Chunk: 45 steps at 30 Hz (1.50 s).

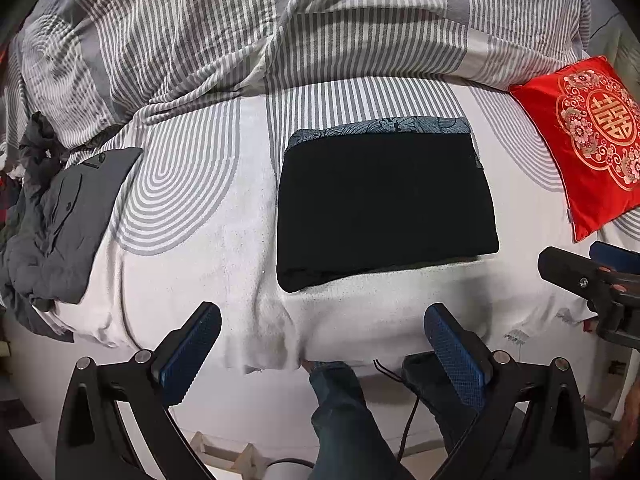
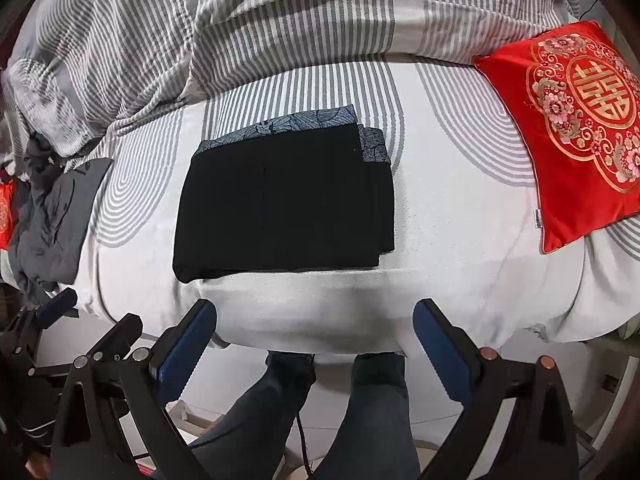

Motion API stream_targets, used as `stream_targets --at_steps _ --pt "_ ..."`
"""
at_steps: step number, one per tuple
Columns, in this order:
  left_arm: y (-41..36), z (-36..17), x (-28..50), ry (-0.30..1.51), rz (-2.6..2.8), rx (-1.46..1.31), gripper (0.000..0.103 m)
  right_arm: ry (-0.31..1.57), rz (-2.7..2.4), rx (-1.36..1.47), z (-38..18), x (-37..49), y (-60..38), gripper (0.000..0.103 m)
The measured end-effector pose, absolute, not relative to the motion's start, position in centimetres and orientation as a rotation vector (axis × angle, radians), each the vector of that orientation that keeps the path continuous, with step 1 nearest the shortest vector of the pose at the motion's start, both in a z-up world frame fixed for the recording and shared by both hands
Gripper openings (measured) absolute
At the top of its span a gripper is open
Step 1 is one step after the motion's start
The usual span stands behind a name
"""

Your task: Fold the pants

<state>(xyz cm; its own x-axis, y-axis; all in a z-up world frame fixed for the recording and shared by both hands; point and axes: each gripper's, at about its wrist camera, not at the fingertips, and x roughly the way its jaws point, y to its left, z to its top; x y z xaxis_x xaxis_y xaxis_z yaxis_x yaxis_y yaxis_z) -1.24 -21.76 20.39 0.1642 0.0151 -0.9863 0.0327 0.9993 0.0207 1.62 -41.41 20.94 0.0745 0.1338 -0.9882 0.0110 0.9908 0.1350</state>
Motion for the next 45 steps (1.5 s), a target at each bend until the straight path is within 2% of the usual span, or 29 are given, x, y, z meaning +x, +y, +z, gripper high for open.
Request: stream_targets --at_steps 45 --pt "-21.7 20.3 -0.6 1.405 -0.01 0.043 0.102 1.5 0.131 0.072 21.1 2.8 -40.5 0.099"
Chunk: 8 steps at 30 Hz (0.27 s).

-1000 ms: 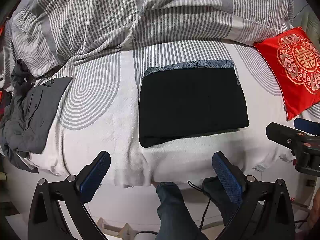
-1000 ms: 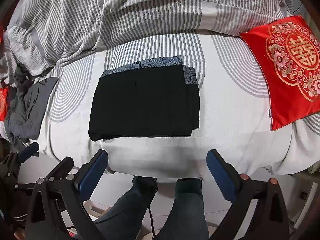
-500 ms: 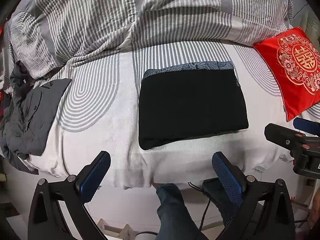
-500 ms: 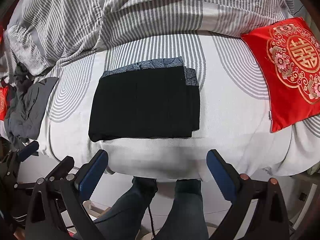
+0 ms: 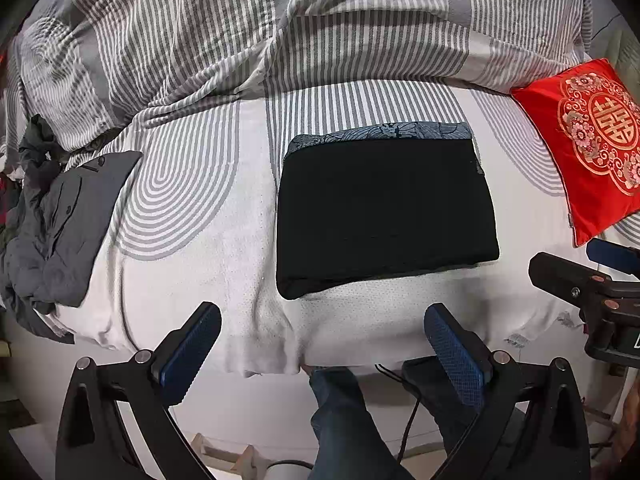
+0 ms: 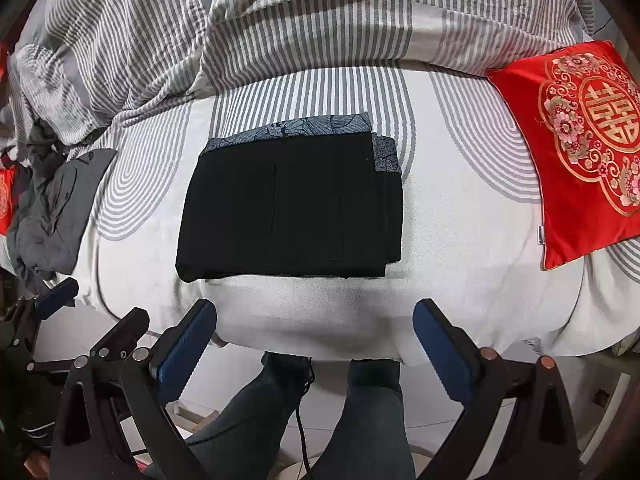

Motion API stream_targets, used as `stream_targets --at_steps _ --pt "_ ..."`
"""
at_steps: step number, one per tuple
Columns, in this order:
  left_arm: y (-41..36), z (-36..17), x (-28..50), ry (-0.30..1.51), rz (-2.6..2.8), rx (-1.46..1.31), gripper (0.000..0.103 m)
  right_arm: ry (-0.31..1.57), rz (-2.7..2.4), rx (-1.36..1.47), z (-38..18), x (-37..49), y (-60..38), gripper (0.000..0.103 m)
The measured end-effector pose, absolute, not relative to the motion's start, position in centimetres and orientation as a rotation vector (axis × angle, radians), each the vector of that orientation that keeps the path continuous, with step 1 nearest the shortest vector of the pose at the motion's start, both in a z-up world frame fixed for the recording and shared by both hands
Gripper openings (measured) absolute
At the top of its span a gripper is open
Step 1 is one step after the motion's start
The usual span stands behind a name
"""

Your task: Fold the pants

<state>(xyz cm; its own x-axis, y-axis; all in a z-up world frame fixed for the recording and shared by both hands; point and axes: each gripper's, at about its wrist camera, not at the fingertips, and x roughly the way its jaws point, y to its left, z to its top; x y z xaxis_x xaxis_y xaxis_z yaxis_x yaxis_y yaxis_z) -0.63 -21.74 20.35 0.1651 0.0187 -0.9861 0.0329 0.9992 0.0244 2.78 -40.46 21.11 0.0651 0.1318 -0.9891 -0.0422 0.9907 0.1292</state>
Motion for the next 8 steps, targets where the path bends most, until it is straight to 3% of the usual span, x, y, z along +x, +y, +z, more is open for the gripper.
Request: stream_targets --at_steps 8 --pt "-22.42 20.94 -0.76 1.362 -0.041 0.072 0.102 1.506 0.137 0.066 20.87 2.77 -40.29 0.099"
